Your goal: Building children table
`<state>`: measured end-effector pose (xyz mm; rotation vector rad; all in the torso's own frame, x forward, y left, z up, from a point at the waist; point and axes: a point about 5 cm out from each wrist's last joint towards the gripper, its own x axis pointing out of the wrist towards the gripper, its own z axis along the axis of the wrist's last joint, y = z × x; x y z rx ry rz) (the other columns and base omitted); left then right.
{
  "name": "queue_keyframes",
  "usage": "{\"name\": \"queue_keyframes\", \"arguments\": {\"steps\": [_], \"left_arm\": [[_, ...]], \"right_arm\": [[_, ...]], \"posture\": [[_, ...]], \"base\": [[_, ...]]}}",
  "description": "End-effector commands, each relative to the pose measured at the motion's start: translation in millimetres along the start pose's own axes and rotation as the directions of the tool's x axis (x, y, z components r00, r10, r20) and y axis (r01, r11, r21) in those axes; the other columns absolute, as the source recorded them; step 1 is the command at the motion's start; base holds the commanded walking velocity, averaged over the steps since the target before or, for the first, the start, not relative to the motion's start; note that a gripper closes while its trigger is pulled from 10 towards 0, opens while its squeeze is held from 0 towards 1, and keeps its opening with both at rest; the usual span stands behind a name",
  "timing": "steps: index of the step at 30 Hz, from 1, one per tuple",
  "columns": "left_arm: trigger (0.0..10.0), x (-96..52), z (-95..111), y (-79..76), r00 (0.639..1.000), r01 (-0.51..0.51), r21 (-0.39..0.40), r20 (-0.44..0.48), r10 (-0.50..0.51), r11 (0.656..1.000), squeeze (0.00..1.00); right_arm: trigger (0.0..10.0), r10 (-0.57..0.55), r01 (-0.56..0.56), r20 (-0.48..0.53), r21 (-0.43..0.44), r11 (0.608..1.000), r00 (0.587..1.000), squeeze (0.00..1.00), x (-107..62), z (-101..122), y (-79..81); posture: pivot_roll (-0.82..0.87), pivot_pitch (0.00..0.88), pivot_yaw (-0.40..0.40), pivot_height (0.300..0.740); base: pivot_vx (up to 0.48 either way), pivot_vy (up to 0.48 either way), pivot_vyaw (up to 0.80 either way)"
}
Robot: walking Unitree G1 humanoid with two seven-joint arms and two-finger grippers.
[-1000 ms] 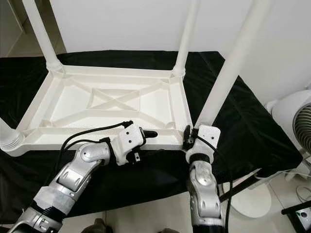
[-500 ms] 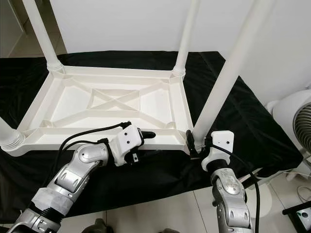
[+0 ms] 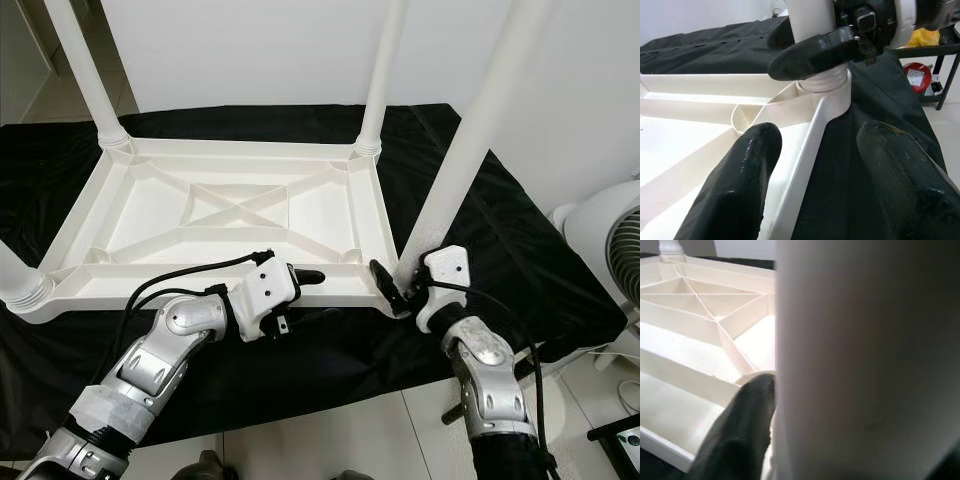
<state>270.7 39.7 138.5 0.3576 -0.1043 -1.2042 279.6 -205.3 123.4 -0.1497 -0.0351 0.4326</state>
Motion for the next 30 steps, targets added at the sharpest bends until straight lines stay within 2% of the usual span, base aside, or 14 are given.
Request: {"name": "queue_keyframes", "arguments": {"steps": [1,9,13,14,15,16,22,23,24,25,26,27,28,30], "left_arm": [[10.0,1.3,0.1,1.9,0.999,-0.036,0.018,-0.005,0.036,0.999,0.00],[10.0,0.2,0.1,1.3,0.999,-0.046,0.017,-0.005,0.046,0.999,0.00],[10.0,-1.4,-0.8,0.2,0.999,-0.048,0.014,-0.007,0.048,0.999,0.00],[10.0,-1.9,-1.2,-0.1,0.999,-0.047,0.014,-0.008,0.047,0.999,0.00],[10.0,-1.9,-1.2,-0.1,0.999,-0.047,0.014,-0.008,0.047,0.999,0.00],[10.0,-1.9,-1.9,0.1,0.999,-0.047,0.016,-0.010,0.047,0.999,0.00],[10.0,-1.8,-1.9,0.4,0.999,-0.047,0.017,-0.010,0.047,0.999,0.00],[10.0,-1.7,-1.8,1.0,0.999,-0.048,0.017,-0.010,0.048,0.999,0.00],[10.0,-1.7,-1.8,1.0,0.999,-0.048,0.017,-0.010,0.048,0.999,0.00],[10.0,-1.7,-1.8,1.4,0.999,-0.048,0.017,-0.010,0.048,0.999,0.00],[10.0,-1.7,-1.8,1.4,0.999,-0.048,0.017,-0.010,0.048,0.999,0.00],[10.0,-1.8,-2.0,1.5,0.999,-0.048,0.018,-0.011,0.048,0.999,0.00],[10.0,-1.9,-2.0,1.3,0.999,-0.045,0.017,-0.011,0.046,0.999,0.00],[10.0,-1.9,-2.0,1.3,0.999,-0.045,0.017,-0.011,0.046,0.999,0.00]], "right_arm": [[0.0,0.051,-0.052,-0.042,-0.007,0.999,0.998,0.00,1.5,-8.3,5.0],[0.0,0.069,-0.068,-0.043,0.024,0.997,0.997,0.00,-2.0,-14.8,8.0],[0.0,0.020,-0.018,-0.035,0.042,0.999,0.999,0.00,-5.5,-17.9,8.2],[4.2,0.006,-0.004,-0.031,0.053,0.999,1.000,0.00,-6.2,-18.5,8.2],[4.2,0.006,-0.004,-0.031,0.053,0.999,1.000,0.00,-6.2,-18.5,8.2],[10.0,-0.038,0.038,-0.008,0.068,0.997,0.999,0.00,-7.1,-16.3,7.7],[10.0,-0.053,0.053,0.001,0.072,0.996,0.999,0.00,-7.4,-15.4,7.4],[10.0,-0.125,0.125,0.006,0.071,0.990,0.992,0.00,-7.9,-12.9,6.9],[10.0,-0.125,0.125,0.006,0.071,0.990,0.992,0.00,-7.9,-12.9,6.9],[10.0,-0.220,0.220,0.003,0.065,0.973,0.975,0.00,-8.4,-10.5,8.1],[10.0,-0.220,0.220,0.003,0.065,0.973,0.975,0.00,-8.4,-10.5,8.1],[10.0,-0.290,0.288,0.021,0.059,0.956,0.957,0.00,-9.1,-6.5,11.3],[10.0,-0.403,0.402,0.006,0.049,0.914,0.915,0.00,-11.0,-7.3,12.9],[10.0,-0.403,0.402,0.006,0.049,0.914,0.915,0.00,-11.0,-7.3,12.9]], "posture": [[0.02,0.000,-0.024,0.740],[0.03,0.000,-0.032,0.740],[0.03,0.000,-0.032,0.740],[0.03,0.000,-0.033,0.740],[0.03,0.000,-0.033,0.740],[0.02,0.000,-0.033,0.740],[0.02,0.000,-0.033,0.740],[0.02,0.000,-0.033,0.740],[0.02,0.000,-0.033,0.740],[0.02,0.000,-0.033,0.740],[0.02,0.000,-0.033,0.740],[0.02,0.000,-0.031,0.740],[0.01,0.000,-0.028,0.740],[0.01,0.000,-0.028,0.740]], "base": [[0.000,0.000,0.00],[0.000,0.000,0.00],[0.000,0.000,0.00],[0.000,0.000,0.00],[0.000,0.000,0.00],[0.000,0.000,0.00],[0.000,0.000,0.00],[0.000,0.000,0.00],[0.000,0.000,0.00],[0.000,0.000,0.00],[0.000,0.000,0.00],[0.000,0.000,0.00],[0.000,0.000,0.00],[0.000,0.000,0.00]]}}
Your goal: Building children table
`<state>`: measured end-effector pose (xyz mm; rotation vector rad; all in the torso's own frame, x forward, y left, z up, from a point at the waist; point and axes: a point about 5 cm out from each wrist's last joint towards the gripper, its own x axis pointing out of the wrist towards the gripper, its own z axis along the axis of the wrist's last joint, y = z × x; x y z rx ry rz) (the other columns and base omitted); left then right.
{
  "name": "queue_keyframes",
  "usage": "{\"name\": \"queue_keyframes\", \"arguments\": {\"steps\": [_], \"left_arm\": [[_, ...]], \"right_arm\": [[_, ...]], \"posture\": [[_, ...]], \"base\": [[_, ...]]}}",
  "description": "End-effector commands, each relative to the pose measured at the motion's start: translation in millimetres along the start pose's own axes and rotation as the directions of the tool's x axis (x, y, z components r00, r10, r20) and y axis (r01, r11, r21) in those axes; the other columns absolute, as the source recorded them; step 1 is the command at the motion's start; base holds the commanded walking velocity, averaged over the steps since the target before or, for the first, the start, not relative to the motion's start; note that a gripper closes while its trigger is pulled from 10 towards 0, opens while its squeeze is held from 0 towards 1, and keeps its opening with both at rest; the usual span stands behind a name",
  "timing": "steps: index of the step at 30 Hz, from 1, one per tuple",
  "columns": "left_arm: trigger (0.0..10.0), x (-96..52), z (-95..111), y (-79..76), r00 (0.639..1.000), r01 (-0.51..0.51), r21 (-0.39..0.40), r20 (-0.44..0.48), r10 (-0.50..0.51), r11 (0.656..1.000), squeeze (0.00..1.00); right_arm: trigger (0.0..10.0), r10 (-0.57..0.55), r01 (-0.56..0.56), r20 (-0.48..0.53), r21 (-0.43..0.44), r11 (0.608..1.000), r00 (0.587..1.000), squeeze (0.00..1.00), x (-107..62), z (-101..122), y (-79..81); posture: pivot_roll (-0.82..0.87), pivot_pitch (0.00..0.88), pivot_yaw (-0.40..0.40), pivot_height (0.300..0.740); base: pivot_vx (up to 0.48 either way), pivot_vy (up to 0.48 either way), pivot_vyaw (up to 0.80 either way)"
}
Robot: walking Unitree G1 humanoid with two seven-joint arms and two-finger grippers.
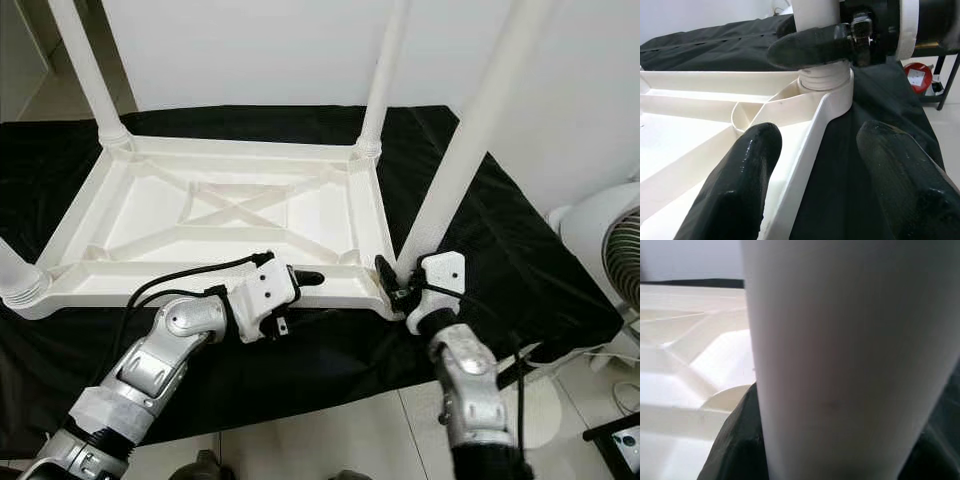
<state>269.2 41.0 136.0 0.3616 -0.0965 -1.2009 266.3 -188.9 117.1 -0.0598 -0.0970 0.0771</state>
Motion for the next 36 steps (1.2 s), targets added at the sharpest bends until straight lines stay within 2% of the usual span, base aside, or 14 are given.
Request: {"name": "queue_keyframes", "arguments": {"steps": [1,4,7,11,16,20,21,25,29,30,31,33,35,36], "left_arm": [[10.0,-0.4,0.3,2.8,0.999,-0.042,0.018,-0.003,0.042,0.999,0.00],[10.0,-0.6,0.2,2.5,0.999,-0.039,0.016,-0.003,0.040,0.999,0.00],[10.0,-0.8,0.2,2.5,0.999,-0.040,0.016,-0.003,0.040,0.999,0.00],[10.0,-0.8,0.3,2.2,0.999,-0.040,0.016,-0.003,0.040,0.999,0.00],[10.0,-1.6,0.1,1.1,0.999,-0.042,0.012,-0.003,0.042,0.999,0.00],[10.0,-2.0,-0.2,0.4,0.999,-0.043,0.011,-0.005,0.043,0.999,0.00],[10.0,-2.3,-0.4,0.7,0.999,-0.045,0.011,-0.006,0.045,0.999,0.00],[10.0,-2.6,-0.4,1.2,0.999,-0.054,0.009,-0.007,0.054,0.999,0.00],[10.0,-2.2,-0.3,1.3,0.998,-0.055,0.008,-0.007,0.056,0.998,0.00],[10.0,-2.2,-0.2,1.6,0.998,-0.058,0.007,-0.006,0.058,0.998,0.00],[10.0,-2.2,-0.2,1.6,0.998,-0.058,0.007,-0.006,0.058,0.998,0.00],[10.0,-1.9,-0.1,2.2,0.998,-0.061,0.006,-0.006,0.061,0.998,0.00],[10.0,-1.9,-0.1,2.2,0.998,-0.061,0.006,-0.006,0.061,0.998,0.00],[10.0,-1.9,0.2,2.4,0.998,-0.062,0.006,-0.005,0.062,0.998,0.00]], "right_arm": [[10.0,-0.128,0.126,-0.034,-0.042,0.991,0.991,0.00,-4.3,-4.5,-9.7],[10.0,-0.305,0.302,-0.073,-0.043,0.952,0.950,0.00,-9.3,-10.4,-3.0],[10.0,-0.356,0.355,-0.078,-0.023,0.935,0.931,0.00,-9.4,-10.8,3.6],[10.0,-0.377,0.378,-0.082,-0.005,0.926,0.922,0.00,-7.6,-10.4,9.7],[10.0,-0.390,0.396,-0.087,0.058,0.917,0.917,0.00,-2.4,-6.7,28.4],[10.0,-0.382,0.386,-0.075,0.059,0.920,0.921,0.00,-5.7,-4.2,28.3],[10.0,-0.382,0.386,-0.067,0.054,0.921,0.922,1.00,-8.4,-3.4,24.2],[10.0,-0.324,0.327,-0.044,0.072,0.942,0.945,1.00,-15.4,-1.4,14.1],[10.0,-0.266,0.270,-0.048,0.084,0.959,0.963,1.00,-17.9,-2.6,13.0],[10.0,-0.188,0.191,-0.058,0.071,0.979,0.981,0.00,-22.7,-6.5,10.8],[10.0,-0.188,0.191,-0.058,0.071,0.979,0.981,0.00,-22.7,-6.5,10.8],[10.0,-0.077,0.082,-0.081,0.061,0.995,0.994,0.00,-29.6,-12.3,5.2],[10.0,-0.077,0.082,-0.081,0.061,0.995,0.994,0.00,-29.6,-12.3,5.2],[10.0,-0.037,0.041,-0.082,0.048,0.998,0.996,0.00,-31.2,-12.7,0.2]], "posture": [[0.01,0.000,-0.028,0.740],[0.01,0.000,-0.032,0.740],[0.01,0.000,-0.033,0.740],[0.02,0.000,-0.033,0.740],[0.02,0.000,-0.036,0.740],[0.02,0.000,-0.042,0.740],[0.02,0.000,-0.044,0.740],[0.02,0.000,-0.049,0.740],[0.02,0.000,-0.051,0.740],[0.02,0.000,-0.050,0.740],[0.02,0.000,-0.050,0.740],[0.01,0.000,-0.047,0.740],[0.01,0.000,-0.047,0.740],[0.01,0.000,-0.047,0.740]], "base": [[0.000,0.000,0.00],[0.000,0.000,0.00],[0.000,0.000,0.00],[0.000,0.000,0.00],[0.000,0.000,0.00],[0.000,0.000,0.00],[0.000,0.000,0.00],[0.000,0.000,0.00],[0.000,0.000,0.00],[0.000,0.000,0.00],[0.000,0.000,0.00],[0.000,0.000,0.00],[0.000,0.000,0.00],[0.000,0.000,0.00]]}}
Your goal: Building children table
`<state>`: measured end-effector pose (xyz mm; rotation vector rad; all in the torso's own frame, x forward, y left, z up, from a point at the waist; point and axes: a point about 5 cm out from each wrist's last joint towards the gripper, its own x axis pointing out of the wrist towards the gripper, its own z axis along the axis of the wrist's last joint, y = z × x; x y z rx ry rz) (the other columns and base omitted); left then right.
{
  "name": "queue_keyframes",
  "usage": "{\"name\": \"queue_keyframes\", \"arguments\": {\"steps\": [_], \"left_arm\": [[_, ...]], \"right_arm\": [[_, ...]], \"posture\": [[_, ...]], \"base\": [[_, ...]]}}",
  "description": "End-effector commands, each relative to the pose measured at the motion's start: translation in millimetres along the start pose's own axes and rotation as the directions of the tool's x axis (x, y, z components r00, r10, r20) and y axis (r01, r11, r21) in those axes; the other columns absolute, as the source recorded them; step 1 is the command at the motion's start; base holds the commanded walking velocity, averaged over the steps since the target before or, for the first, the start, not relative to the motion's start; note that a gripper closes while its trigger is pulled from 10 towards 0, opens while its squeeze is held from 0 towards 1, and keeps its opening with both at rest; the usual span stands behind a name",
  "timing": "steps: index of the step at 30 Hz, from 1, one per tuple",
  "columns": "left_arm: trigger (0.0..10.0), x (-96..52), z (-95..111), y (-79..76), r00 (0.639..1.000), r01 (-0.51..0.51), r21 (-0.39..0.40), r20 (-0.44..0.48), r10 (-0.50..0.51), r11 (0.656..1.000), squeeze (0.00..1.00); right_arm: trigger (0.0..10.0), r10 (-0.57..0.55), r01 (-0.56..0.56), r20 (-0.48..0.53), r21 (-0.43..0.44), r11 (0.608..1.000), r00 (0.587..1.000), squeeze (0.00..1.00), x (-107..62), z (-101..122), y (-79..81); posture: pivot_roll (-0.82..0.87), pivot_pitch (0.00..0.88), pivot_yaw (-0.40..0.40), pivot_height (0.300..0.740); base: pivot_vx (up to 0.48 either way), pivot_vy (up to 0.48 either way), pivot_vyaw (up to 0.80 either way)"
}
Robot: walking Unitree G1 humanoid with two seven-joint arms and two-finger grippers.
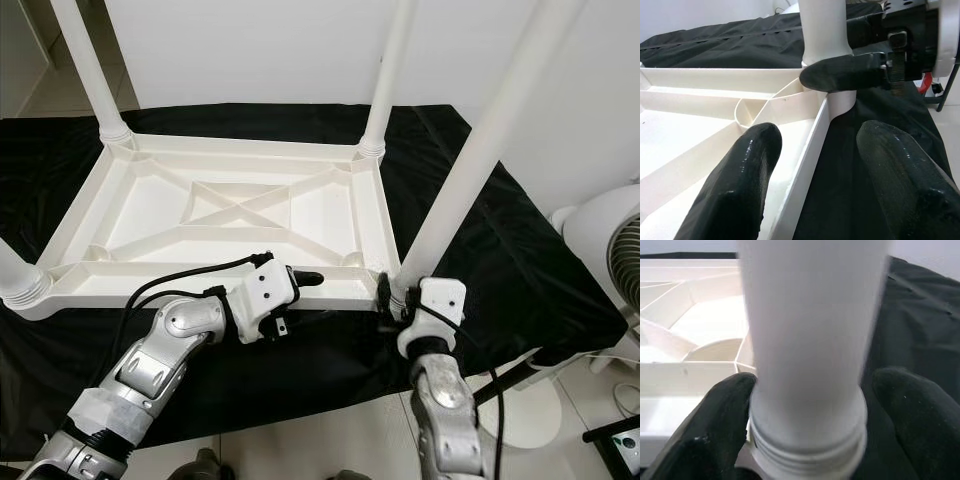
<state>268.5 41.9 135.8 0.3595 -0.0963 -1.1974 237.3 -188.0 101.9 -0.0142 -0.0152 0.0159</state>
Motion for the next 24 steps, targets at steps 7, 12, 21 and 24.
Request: {"name": "queue_keyframes", "arguments": {"steps": [7,12,21,24], "left_arm": [[10.0,0.8,1.8,5.0,0.998,-0.057,0.011,-0.003,0.057,0.998,0.00],[10.0,2.2,3.3,6.6,0.998,-0.061,0.014,0.001,0.061,0.998,0.00],[10.0,3.1,5.0,8.1,0.998,-0.068,0.020,0.007,0.068,0.997,0.00],[10.0,2.7,5.6,9.6,0.997,-0.079,0.022,0.008,0.079,0.997,0.00]], "right_arm": [[10.0,0.255,-0.253,0.008,-0.088,0.963,0.967,0.00,18.3,15.1,-20.9],[10.0,0.324,-0.322,-0.006,-0.126,0.938,0.946,0.00,33.3,20.6,-22.2],[0.0,0.439,-0.447,-0.081,-0.132,0.885,0.895,0.00,43.3,12.3,-16.5],[0.0,0.467,-0.477,-0.099,-0.115,0.872,0.878,0.00,41.4,7.4,-14.4]], "posture": [[0.01,0.000,-0.035,0.740],[0.01,0.000,-0.034,0.740],[0.03,0.000,-0.045,0.740],[0.04,0.000,-0.048,0.740]], "base": [[0.000,0.000,0.00],[0.000,0.000,0.00],[0.000,0.000,0.00],[0.000,0.000,0.00]]}}
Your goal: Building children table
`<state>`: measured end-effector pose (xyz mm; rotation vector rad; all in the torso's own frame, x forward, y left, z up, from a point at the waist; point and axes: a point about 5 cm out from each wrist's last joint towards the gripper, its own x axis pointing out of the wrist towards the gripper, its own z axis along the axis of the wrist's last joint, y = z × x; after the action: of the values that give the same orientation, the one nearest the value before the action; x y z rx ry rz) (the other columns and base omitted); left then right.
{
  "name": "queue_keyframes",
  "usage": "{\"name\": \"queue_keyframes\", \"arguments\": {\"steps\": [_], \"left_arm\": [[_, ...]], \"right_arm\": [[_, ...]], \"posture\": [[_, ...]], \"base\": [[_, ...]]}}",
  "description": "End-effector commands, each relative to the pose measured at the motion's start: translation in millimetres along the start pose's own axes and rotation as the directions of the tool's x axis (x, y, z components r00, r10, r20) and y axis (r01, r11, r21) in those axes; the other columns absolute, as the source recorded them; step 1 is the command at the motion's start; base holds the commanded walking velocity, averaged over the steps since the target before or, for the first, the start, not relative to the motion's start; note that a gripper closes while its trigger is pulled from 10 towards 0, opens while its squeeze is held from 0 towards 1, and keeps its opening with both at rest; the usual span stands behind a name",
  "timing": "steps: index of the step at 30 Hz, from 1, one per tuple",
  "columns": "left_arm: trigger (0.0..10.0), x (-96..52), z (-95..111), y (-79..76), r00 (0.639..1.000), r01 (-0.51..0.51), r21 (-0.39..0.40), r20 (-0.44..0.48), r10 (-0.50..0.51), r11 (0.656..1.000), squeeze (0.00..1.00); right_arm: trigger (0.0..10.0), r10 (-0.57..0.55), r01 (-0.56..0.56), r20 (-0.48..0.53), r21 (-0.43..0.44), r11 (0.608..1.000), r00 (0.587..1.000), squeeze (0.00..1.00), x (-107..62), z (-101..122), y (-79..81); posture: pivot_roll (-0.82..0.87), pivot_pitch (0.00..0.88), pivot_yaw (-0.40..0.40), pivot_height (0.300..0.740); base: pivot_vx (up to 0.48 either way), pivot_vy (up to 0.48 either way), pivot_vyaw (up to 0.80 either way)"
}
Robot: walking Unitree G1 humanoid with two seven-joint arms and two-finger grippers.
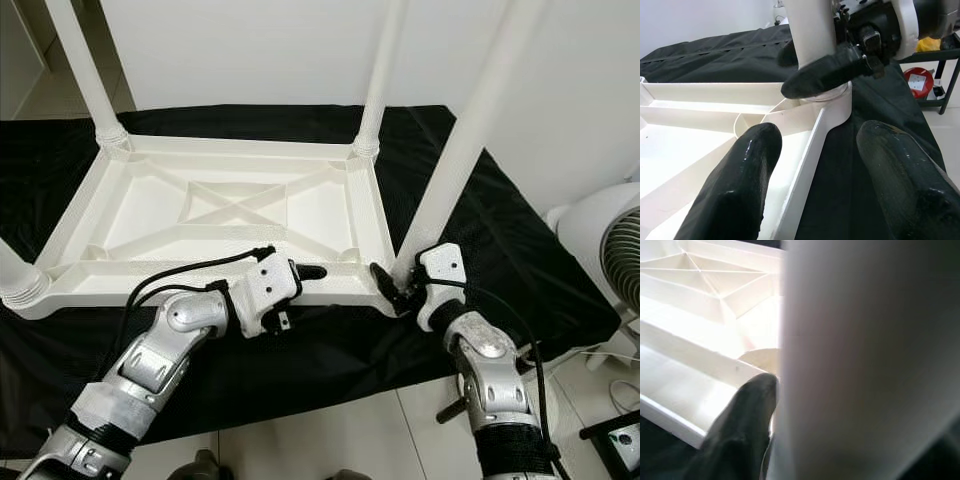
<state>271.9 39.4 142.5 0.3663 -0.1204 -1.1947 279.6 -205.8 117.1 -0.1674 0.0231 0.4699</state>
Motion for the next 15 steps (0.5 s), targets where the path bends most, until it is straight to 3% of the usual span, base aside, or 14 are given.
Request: {"name": "queue_keyframes", "arguments": {"steps": [1,9,10,11,15], "left_arm": [[10.0,-0.2,-0.3,5.5,0.997,-0.076,0.005,-0.008,0.076,0.997,0.00],[10.0,-0.4,0.1,5.0,0.997,-0.074,0.006,-0.007,0.074,0.997,0.00],[10.0,-0.6,0.3,5.0,0.997,-0.072,0.007,-0.006,0.073,0.997,0.00],[10.0,-0.7,0.4,5.1,0.997,-0.071,0.007,-0.006,0.071,0.997,0.00],[10.0,-0.8,0.4,5.2,0.998,-0.070,0.007,-0.006,0.070,0.998,0.00]], "right_arm": [[0.0,0.047,-0.046,-0.031,0.024,0.999,0.998,0.00,1.1,-8.2,6.1],[0.0,0.019,-0.018,-0.025,0.055,0.998,1.000,0.00,-2.0,-11.8,6.8],[5.6,-0.011,0.013,-0.024,0.052,0.999,1.000,0.00,-2.8,-12.0,5.4],[10.0,-0.042,0.043,-0.024,0.055,0.998,0.999,0.00,-3.5,-12.2,3.9],[10.0,-0.061,0.062,-0.024,0.058,0.996,0.998,0.00,-3.8,-12.2,2.8]], "posture": [[0.04,0.000,-0.048,0.740],[0.03,0.000,-0.044,0.740],[0.03,0.000,-0.040,0.740],[0.03,0.000,-0.039,0.740],[0.03,0.000,-0.039,0.740]], "base": [[0.000,0.000,0.00],[0.000,0.000,0.00],[0.000,0.000,0.00],[0.000,0.000,0.00],[0.000,0.000,0.00]]}}
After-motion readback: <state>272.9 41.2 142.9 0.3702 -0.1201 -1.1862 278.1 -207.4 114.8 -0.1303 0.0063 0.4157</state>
